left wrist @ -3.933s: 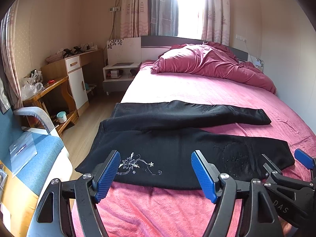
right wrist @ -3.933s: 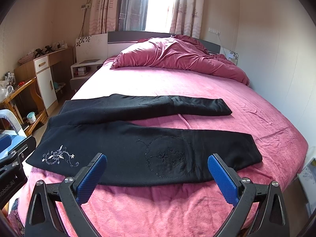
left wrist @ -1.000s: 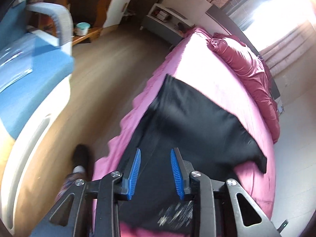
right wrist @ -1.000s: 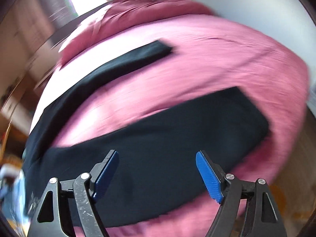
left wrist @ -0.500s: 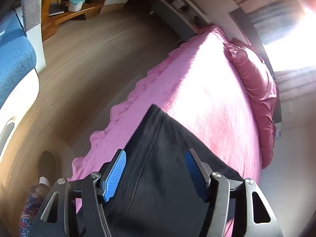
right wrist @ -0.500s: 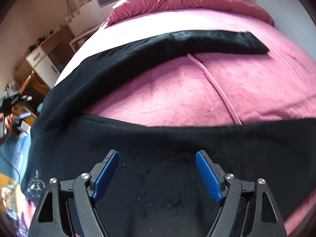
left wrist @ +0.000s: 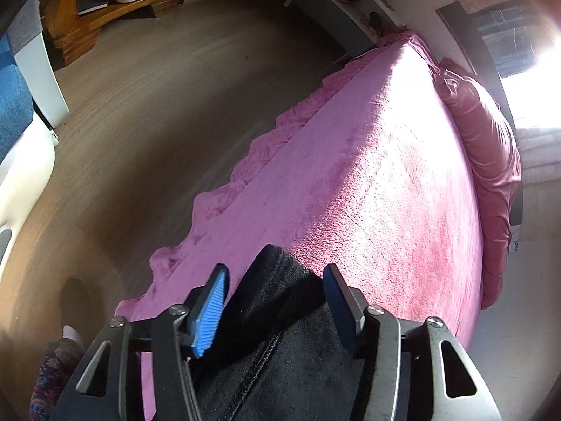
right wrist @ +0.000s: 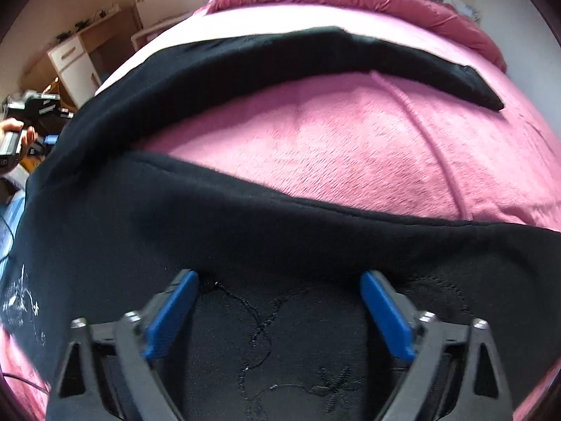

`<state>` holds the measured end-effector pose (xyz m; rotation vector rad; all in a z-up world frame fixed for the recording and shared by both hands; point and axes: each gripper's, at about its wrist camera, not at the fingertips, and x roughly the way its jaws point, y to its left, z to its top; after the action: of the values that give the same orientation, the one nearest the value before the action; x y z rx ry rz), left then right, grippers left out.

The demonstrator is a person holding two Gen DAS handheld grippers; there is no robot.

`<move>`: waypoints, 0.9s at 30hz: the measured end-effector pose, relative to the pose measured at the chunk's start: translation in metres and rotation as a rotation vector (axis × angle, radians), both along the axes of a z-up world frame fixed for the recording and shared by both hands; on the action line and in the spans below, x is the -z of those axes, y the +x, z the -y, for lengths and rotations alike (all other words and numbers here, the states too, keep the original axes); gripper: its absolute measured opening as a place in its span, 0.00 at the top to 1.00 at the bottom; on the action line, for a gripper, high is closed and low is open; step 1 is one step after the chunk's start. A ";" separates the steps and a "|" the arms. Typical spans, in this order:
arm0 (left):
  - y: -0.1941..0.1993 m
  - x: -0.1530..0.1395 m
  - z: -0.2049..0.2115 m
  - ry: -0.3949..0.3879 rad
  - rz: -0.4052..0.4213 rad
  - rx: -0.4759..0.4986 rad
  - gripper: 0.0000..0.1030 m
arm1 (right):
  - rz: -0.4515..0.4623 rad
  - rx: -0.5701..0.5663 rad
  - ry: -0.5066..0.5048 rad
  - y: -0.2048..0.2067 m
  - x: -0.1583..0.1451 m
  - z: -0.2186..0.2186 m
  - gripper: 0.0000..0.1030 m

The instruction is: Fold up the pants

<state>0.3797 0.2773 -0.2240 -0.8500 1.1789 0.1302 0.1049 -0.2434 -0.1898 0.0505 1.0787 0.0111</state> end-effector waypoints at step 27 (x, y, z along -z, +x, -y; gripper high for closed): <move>-0.237 -0.137 0.121 0.137 0.581 0.575 0.96 | 0.005 0.032 0.131 0.061 -0.061 0.053 0.41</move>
<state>0.1429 0.1567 -0.0871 -0.3594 0.8071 -0.4747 0.1660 -0.2966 -0.1288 0.1854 1.0708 0.0532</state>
